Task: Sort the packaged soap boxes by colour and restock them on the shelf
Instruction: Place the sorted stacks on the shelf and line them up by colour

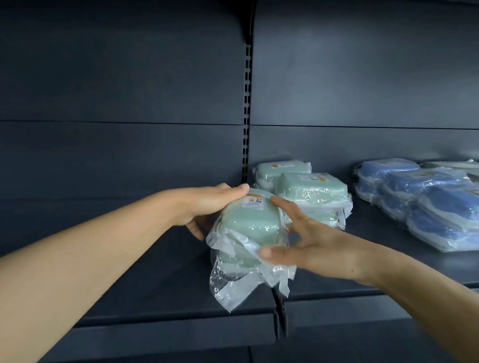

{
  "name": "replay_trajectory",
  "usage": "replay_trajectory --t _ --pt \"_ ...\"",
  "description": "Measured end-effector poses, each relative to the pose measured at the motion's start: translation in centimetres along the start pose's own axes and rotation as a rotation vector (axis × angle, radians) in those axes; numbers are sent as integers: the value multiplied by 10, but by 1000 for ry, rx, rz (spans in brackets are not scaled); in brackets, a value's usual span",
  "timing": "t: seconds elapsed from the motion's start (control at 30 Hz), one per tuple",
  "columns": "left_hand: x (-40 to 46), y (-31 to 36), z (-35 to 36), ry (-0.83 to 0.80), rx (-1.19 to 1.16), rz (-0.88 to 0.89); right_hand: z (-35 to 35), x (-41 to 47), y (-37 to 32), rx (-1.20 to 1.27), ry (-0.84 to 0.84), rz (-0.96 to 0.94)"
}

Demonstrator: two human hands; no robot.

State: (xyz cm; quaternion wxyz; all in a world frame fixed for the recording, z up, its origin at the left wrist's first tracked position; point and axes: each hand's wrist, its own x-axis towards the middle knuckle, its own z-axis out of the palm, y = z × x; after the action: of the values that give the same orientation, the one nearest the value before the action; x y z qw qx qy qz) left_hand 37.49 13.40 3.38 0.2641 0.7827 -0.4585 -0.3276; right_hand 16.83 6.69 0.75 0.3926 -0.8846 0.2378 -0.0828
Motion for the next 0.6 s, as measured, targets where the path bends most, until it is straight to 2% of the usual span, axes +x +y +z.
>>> replay_trajectory --t 0.17,0.4,0.5,0.6 --pt "-21 -1 7 46 -55 -39 3 -2 3 -49 56 -61" --pt "-47 6 30 8 -65 32 -41 -35 17 -48 -32 -64" --pt "-41 17 48 19 -38 62 -57 -40 22 -179 49 4" --pt "-36 20 58 11 83 107 -66 -43 32 -273 210 33"
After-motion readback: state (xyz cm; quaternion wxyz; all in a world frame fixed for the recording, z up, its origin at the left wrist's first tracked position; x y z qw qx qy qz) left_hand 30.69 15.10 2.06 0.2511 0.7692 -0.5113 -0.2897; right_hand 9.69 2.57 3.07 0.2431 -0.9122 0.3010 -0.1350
